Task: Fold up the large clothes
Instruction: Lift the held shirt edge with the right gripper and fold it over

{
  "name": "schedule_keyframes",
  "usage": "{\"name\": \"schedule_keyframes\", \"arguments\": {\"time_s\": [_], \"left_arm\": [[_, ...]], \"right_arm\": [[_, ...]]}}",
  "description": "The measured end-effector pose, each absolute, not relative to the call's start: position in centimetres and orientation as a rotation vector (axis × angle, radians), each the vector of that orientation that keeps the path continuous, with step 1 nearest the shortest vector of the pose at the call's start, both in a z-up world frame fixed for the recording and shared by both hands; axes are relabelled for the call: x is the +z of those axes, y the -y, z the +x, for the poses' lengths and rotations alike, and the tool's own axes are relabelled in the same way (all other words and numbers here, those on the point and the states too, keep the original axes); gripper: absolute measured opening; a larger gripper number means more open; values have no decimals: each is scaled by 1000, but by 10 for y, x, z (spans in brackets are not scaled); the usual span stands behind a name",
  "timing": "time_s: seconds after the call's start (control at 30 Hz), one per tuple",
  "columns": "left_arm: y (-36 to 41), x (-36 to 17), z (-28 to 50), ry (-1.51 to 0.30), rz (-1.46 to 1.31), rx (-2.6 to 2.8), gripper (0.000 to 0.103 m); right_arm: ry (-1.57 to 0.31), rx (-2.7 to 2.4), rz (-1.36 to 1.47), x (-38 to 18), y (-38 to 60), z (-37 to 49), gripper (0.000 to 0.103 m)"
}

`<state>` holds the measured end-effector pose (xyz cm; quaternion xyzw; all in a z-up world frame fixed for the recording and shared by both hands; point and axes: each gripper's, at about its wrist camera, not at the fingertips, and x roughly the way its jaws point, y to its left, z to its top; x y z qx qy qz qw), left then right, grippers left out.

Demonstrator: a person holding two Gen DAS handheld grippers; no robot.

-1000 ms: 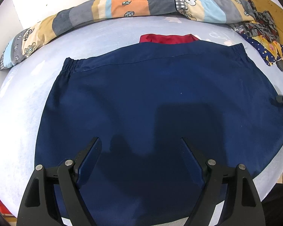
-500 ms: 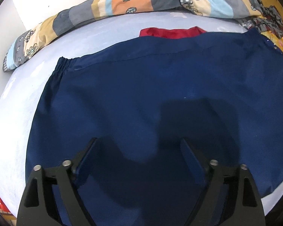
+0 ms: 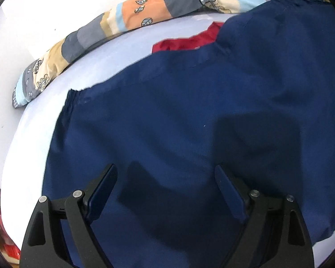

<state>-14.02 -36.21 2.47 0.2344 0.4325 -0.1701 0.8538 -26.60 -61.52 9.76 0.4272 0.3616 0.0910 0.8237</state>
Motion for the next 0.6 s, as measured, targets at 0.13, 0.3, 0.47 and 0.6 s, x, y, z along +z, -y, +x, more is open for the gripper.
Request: {"name": "schedule_keyframes", "arguments": {"time_s": [0.13, 0.3, 0.47, 0.6], "left_arm": [[339, 62, -135, -846, 349, -353, 88], [296, 89, -121, -828, 182, -299, 88], [272, 83, -108, -877, 98, -286, 88], [289, 50, -112, -958, 211, -305, 88]], "right_arm": [[-738, 204, 995, 98, 614, -266, 14], [-696, 222, 1087, 101, 603, -260, 14], [-672, 247, 1127, 105, 585, -253, 14], [-668, 268, 1127, 109, 567, -245, 14]]}}
